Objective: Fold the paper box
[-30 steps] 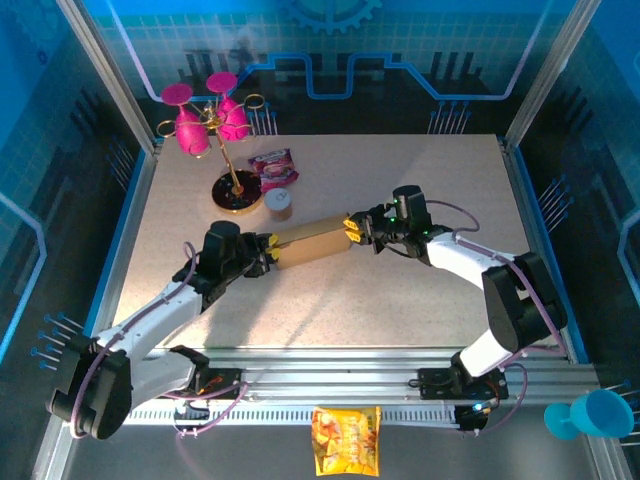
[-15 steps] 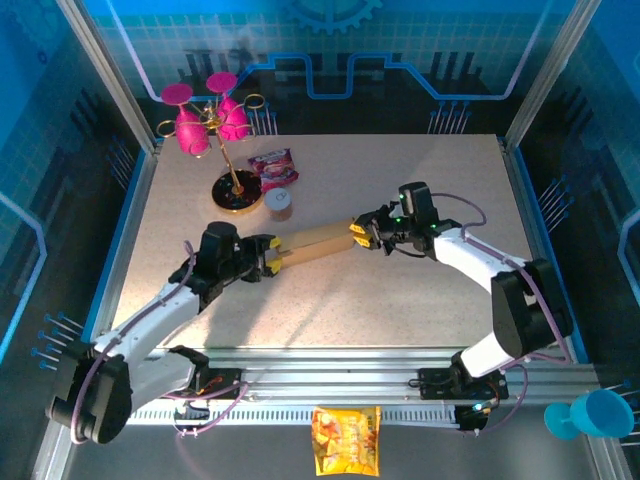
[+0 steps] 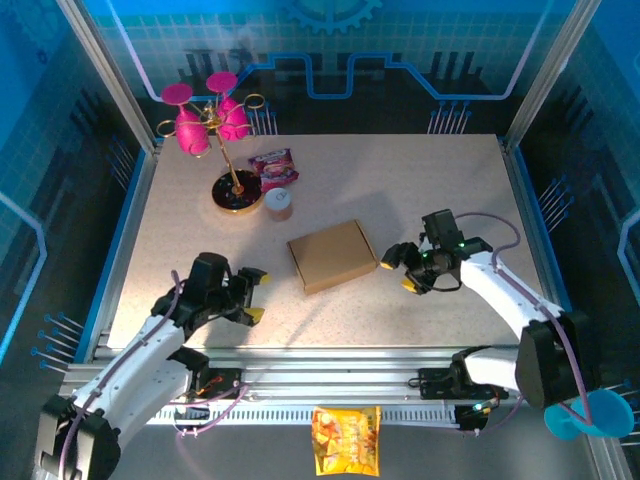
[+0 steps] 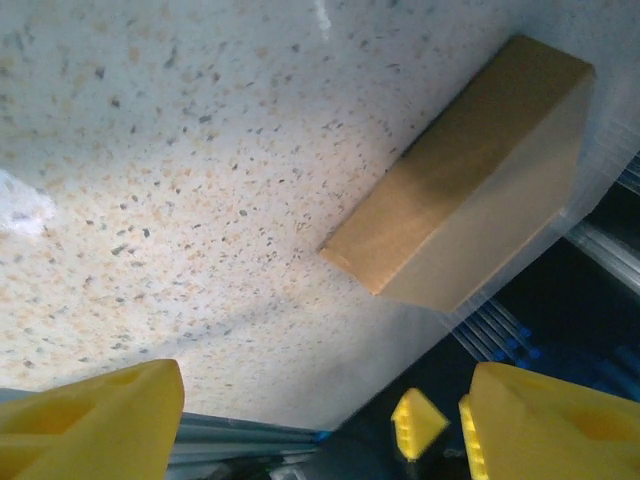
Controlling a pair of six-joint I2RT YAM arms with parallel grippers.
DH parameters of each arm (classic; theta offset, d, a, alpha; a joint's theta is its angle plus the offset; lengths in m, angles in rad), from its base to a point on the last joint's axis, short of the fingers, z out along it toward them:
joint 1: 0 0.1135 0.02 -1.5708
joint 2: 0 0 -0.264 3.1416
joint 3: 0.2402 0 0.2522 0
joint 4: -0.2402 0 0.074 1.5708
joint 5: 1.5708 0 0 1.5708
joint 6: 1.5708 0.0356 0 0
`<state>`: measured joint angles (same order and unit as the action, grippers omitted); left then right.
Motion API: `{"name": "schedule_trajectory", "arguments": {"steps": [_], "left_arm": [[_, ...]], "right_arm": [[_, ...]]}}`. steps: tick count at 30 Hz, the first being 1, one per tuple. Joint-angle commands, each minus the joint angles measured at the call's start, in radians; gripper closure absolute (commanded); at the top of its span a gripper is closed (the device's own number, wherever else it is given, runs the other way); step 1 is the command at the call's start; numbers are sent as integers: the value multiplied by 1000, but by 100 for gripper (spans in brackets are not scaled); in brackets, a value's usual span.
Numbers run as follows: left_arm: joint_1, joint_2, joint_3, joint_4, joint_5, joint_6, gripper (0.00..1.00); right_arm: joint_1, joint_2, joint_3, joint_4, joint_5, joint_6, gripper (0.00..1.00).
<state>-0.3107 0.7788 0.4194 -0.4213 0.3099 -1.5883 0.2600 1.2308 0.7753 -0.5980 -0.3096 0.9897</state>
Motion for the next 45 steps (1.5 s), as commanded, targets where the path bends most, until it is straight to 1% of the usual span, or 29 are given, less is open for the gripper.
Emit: {"name": "schedule_trajectory", "arguments": {"steps": [1, 3, 6, 9, 10, 11, 12, 13, 14, 15, 16, 17, 19, 21, 24, 26, 27, 29, 31, 33, 35, 36, 37, 38, 40, 41, 42, 44, 45], "left_arm": [[29, 8, 139, -140, -102, 222, 1], [40, 7, 245, -208, -195, 375, 1], [42, -3, 384, -291, -388, 609, 1], [42, -7, 458, -413, -736, 667, 1], [41, -13, 455, -437, -865, 667, 1], [42, -21, 437, -435, -949, 691, 1], [42, -36, 396, -380, -1013, 759, 1], [42, -58, 313, -237, -1038, 906, 1], [43, -78, 223, -81, -1020, 1094, 1], [44, -91, 138, 41, -1015, 1208, 1], [55, -89, 80, 105, -1040, 1243, 1], [91, -79, 55, 132, -1020, 1270, 1], [188, -33, 10, 206, -849, 1371, 1], [242, 35, -10, 263, -805, 1374, 1], [299, 149, -69, 481, -682, 1421, 1], [325, 233, -93, 633, -637, 1423, 1], [341, 280, -75, 657, -610, 1424, 1], [362, 367, -56, 763, -548, 1420, 1], [371, 445, -50, 901, -477, 1423, 0], [381, 508, -37, 989, -444, 1427, 1], [387, 562, -48, 1113, -421, 1420, 1], [389, 576, -33, 1113, -407, 1437, 1], [389, 587, -24, 1111, -397, 1450, 1], [389, 601, -39, 1167, -386, 1469, 1], [389, 662, -109, 1377, -386, 1478, 1], [382, 661, -120, 1385, -376, 1490, 1], [363, 677, -130, 1410, -397, 1504, 1], [340, 787, -174, 1621, -448, 1523, 1], [340, 804, -185, 1670, -456, 1528, 1]], "right_arm": [[-18, -69, 63, -97, 138, -108, 0], [-16, -129, 98, -108, 255, -160, 0], [-11, -226, 127, -114, 484, -246, 0], [-14, -266, 84, -133, 830, -217, 0], [-16, -287, 28, -32, 867, -331, 0], [-16, -305, -20, 66, 876, -442, 0], [-17, -321, -97, 191, 891, -549, 0], [-16, -338, -165, 312, 904, -642, 0], [-16, -347, -225, 413, 908, -721, 0], [-14, -353, -288, 542, 903, -815, 0], [-13, -349, -337, 639, 897, -879, 0], [-15, -336, -365, 699, 893, -908, 0], [-37, -277, -399, 794, 828, -934, 0], [-50, -204, -413, 860, 768, -953, 0], [-64, -90, -450, 1083, 693, -988, 0], [-81, -24, -437, 1174, 628, -1005, 0], [-93, 15, -431, 1228, 598, -1003, 0], [-127, 93, -434, 1371, 529, -989, 0], [-148, 161, -406, 1426, 483, -1021, 0], [-177, 220, -399, 1455, 446, -999, 0], [-187, 300, -442, 1602, 424, -991, 0], [-188, 327, -460, 1680, 419, -995, 0], [-188, 303, -451, 1620, 420, -991, 0], [-187, 296, -443, 1589, 423, -990, 0], [-188, 310, -442, 1615, 431, -991, 0], [-187, 302, -433, 1583, 449, -984, 0], [-188, 309, -428, 1585, 469, -979, 0], [-187, 306, -418, 1560, 500, -970, 0], [-182, 311, -415, 1564, 521, -969, 0]]}}
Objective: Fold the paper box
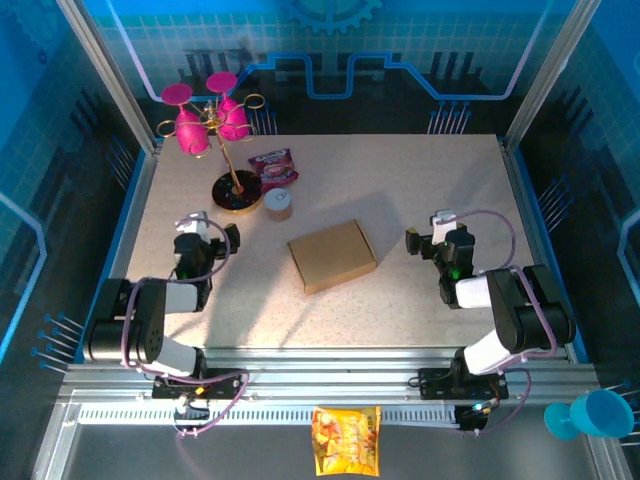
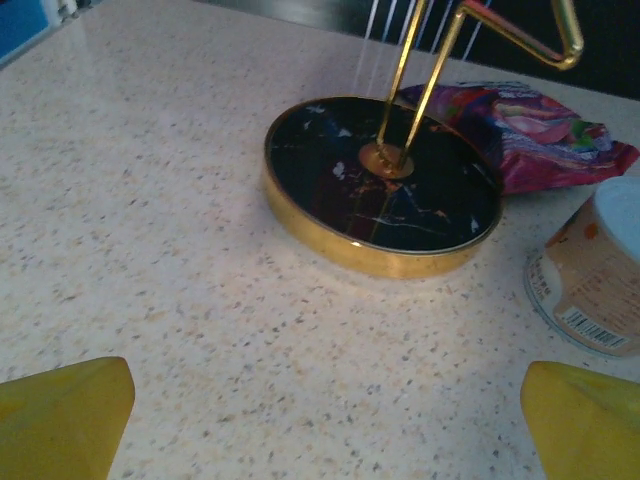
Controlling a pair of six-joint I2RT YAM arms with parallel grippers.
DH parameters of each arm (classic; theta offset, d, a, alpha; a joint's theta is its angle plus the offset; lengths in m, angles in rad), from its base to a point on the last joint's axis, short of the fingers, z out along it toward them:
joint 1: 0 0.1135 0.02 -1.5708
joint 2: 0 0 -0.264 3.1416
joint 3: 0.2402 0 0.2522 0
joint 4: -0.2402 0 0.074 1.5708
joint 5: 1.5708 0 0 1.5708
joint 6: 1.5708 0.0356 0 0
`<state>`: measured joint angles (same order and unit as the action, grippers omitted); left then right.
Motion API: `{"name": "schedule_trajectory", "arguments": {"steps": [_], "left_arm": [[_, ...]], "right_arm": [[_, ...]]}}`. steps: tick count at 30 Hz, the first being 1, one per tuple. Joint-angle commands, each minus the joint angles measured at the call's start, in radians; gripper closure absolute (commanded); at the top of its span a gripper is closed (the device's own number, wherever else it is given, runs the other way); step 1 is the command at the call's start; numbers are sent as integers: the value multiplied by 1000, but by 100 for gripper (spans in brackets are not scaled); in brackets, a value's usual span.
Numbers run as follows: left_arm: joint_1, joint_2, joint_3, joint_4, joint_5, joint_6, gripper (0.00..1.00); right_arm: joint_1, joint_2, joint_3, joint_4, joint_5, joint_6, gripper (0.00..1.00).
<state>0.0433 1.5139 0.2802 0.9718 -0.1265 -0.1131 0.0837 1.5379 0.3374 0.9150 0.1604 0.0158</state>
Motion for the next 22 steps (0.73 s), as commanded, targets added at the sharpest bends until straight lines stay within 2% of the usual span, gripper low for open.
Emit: {"name": "schedule_trajectory", "arguments": {"steps": [1, 2, 5, 9, 13, 19, 21, 22], "left_arm": [[-14, 26, -23, 151, -42, 29, 1], [-16, 8, 12, 62, -45, 26, 1], [-39, 24, 87, -48, -28, 63, 1], [-37, 31, 82, -22, -25, 64, 1], [-39, 31, 82, -25, -31, 68, 1], [-40, 32, 82, -24, -33, 68, 1], [-40, 31, 80, -20, -30, 67, 1], [-40, 29, 70, -1, -41, 64, 1]], "right_arm": [[4, 2, 26, 44, 82, 5, 0], [13, 6, 28, 44, 97, 0, 0], [23, 8, 35, 38, 110, -10, 0], [21, 6, 35, 34, 106, -8, 0], [58, 14, 16, 88, 158, -36, 0], [44, 12, 28, 54, 137, -25, 0], [54, 12, 11, 89, 160, -30, 0], [69, 15, -24, 163, 182, -43, 0]]}}
